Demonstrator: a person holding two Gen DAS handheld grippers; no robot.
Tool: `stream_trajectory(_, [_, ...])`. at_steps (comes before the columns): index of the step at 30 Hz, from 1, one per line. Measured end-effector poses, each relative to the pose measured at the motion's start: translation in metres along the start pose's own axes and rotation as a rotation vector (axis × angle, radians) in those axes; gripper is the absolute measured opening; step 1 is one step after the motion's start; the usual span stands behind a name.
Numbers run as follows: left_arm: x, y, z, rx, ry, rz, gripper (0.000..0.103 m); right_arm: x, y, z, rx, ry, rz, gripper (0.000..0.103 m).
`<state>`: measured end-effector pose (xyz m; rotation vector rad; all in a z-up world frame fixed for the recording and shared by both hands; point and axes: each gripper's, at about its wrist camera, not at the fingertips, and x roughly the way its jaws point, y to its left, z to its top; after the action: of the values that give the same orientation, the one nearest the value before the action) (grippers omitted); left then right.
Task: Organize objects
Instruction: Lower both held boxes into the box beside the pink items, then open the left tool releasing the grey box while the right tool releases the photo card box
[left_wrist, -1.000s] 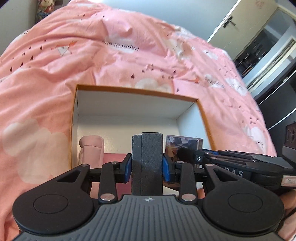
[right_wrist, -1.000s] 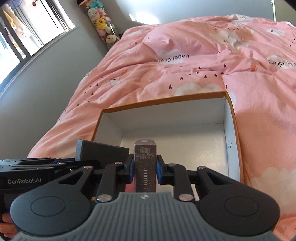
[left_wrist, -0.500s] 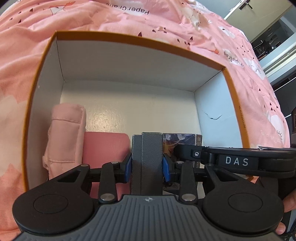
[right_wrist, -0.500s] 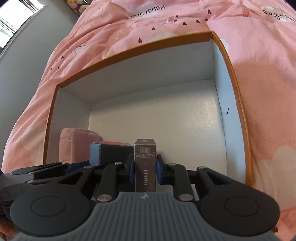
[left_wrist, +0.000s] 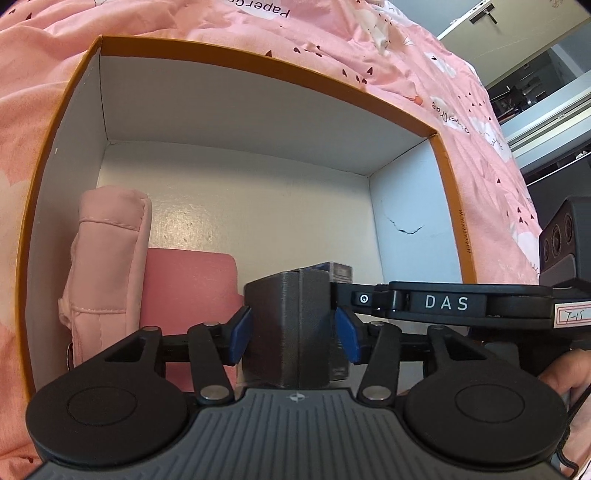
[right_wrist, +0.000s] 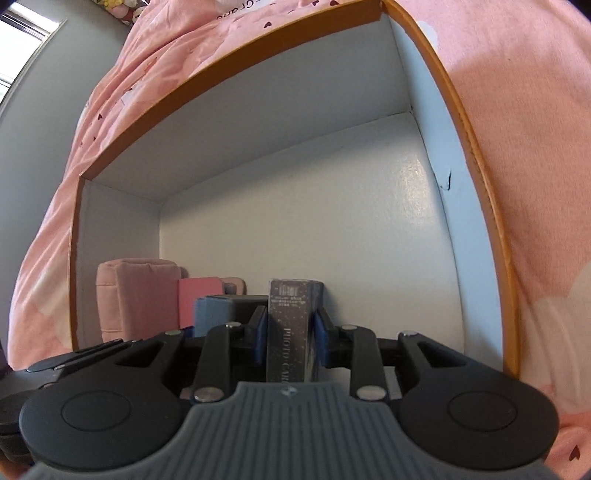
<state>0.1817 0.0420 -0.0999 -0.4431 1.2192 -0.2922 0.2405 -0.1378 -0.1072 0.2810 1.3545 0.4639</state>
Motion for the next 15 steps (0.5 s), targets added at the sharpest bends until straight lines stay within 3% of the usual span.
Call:
stream_trajectory(3, [-0.005,-0.001,0.001,0.006,0.006,-0.002,0.045,-0.005,0.004,-0.001,-0.007,-0.008,0.01,0.03])
stream_trajectory(7, [-0.016,-0.007,0.01,0.087,0.01,0.026,0.045,-0.006,0.008,-0.002,-0.025,-0.007,0.001,0.024])
stream_trajectory(12, [-0.024,-0.025,0.029,0.341,0.047,0.185,0.044,-0.017,0.009,0.002,-0.066,-0.04,-0.021,0.026])
stream_trajectory(15, [-0.014,-0.033,0.043,0.477,0.112,0.216,0.044,-0.021,0.015,0.009,-0.111,-0.036,-0.029,0.026])
